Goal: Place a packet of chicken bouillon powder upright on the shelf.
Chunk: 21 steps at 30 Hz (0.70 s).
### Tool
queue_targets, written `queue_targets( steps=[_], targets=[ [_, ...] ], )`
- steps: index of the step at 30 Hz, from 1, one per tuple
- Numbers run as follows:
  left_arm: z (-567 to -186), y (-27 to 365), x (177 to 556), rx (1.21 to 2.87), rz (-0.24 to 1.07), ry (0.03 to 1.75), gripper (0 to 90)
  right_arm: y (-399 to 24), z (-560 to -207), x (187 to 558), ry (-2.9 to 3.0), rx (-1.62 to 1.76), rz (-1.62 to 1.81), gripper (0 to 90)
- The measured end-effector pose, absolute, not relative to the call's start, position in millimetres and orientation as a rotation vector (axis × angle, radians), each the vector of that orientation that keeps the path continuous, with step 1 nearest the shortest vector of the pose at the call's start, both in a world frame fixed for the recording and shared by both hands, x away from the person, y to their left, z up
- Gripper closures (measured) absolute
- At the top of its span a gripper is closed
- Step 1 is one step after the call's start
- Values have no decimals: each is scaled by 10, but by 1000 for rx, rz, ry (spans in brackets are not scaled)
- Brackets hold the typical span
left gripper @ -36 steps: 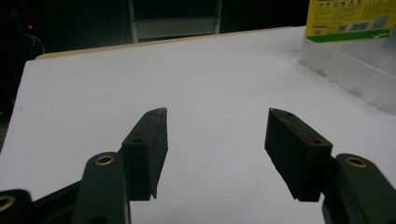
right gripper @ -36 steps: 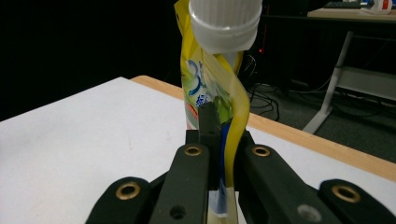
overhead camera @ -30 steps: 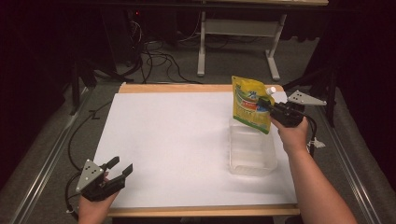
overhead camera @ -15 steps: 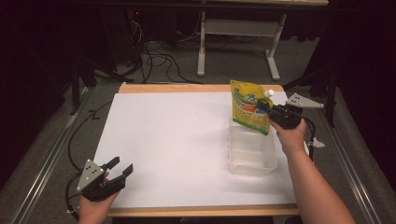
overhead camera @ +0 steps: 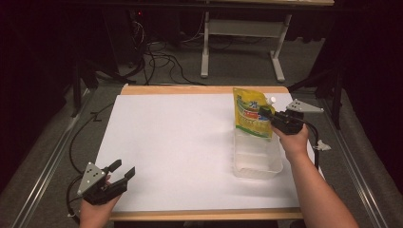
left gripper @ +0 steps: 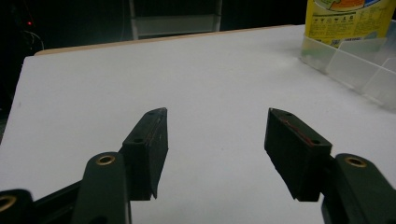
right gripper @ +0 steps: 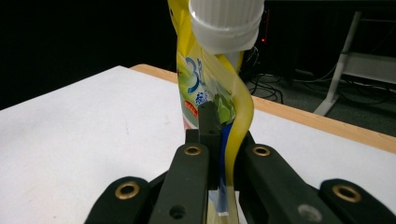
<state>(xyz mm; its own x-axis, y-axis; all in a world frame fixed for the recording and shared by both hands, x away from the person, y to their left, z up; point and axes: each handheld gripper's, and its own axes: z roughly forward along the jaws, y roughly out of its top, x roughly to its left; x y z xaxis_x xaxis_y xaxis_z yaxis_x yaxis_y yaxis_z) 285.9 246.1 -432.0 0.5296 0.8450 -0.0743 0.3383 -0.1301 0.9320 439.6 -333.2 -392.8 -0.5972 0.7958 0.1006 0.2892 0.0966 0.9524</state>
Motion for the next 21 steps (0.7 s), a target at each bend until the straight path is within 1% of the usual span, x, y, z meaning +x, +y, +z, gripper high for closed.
queue_targets(
  steps=[3,5,6,11,14,17,21],
  targets=[
    [-4318,2452,2855,1710,594,998,400,-3382,-3963,4378,1941,1114,1492,878],
    [-4323,2443,2862,1714,590,997,400,-3381,-3949,4356,1956,1119,1462,844],
    [-4323,2439,2865,1718,586,995,399,-3370,-3932,4343,1963,1114,1437,809],
    [-4324,2418,2875,1723,583,987,399,-3341,-3865,4290,1960,1139,1384,572],
    [-4328,2416,2880,1728,577,988,398,-3375,-3847,4277,1945,1184,1363,456],
    [-4328,2411,2881,1730,574,986,398,-3405,-3838,4253,1940,1206,1344,384],
    [-4329,2407,2881,1729,570,985,397,-3420,-3805,4195,1938,1213,1356,311]
  ],
)
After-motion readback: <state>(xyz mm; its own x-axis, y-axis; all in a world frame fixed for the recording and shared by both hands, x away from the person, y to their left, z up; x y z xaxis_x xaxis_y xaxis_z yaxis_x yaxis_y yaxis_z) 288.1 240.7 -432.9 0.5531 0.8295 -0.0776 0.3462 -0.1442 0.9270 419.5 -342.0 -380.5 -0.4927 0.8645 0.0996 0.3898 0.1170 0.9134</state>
